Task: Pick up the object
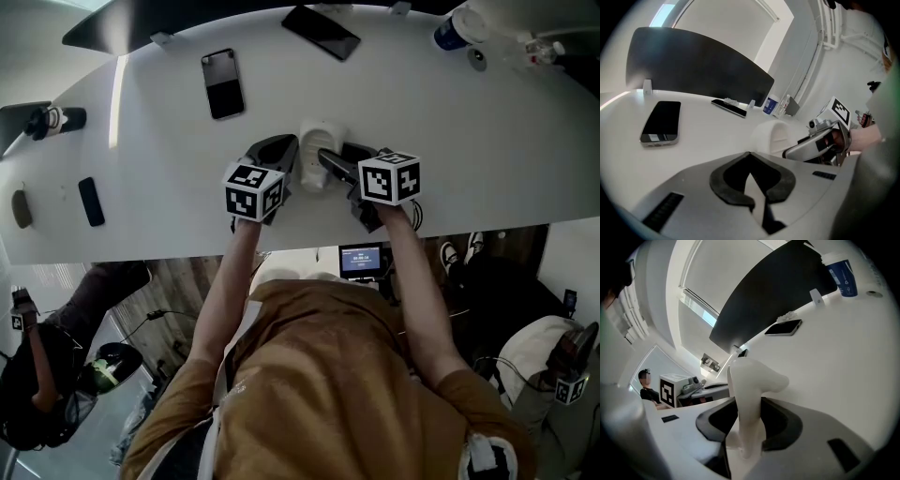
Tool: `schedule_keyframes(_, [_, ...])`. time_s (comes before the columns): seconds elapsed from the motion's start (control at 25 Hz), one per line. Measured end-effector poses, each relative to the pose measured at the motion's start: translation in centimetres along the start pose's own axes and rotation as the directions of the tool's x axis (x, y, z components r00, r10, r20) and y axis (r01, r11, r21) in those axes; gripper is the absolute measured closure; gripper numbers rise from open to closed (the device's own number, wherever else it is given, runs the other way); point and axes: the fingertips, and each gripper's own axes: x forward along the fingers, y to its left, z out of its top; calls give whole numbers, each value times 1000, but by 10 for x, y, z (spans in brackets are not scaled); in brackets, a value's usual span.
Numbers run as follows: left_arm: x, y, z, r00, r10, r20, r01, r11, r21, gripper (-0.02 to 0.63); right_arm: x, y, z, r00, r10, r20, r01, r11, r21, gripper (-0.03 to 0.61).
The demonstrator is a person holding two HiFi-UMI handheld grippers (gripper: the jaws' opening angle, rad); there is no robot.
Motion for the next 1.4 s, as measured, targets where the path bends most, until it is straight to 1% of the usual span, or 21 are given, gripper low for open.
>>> schedule_keyframes(0.16, [-2,-1,6,1000,7,18,-7,1000,2,609,-6,5,3,1000,12,29,-12,1000,-11,428])
schedule_keyframes(0.48, [-15,-10,23,997,-14,79,11,999,38,609,-20,20,11,994,25,107,-22,999,-29,433])
schedule_keyframes(0.8, [-28,-26,35,992,-40,119,27,994,108,609,-37,29,19,985,17,174,-12,999,-30,433])
schedule_keyframes(0.92, [-35,-32,42,988,-43,147,25,992,122,609,-46,33,23,979,14,205,-6,999,-40,433])
schedule_keyframes(1.04, [-45,-36,47,983,-45,177,24,993,117,609,-58,36,29,970,6,243,7,999,-52,433])
schedule_keyframes(1.4, [-75,-36,49,978,-42,202,18,993,118,609,-95,34,40,939,-10,345,32,998,-57,433])
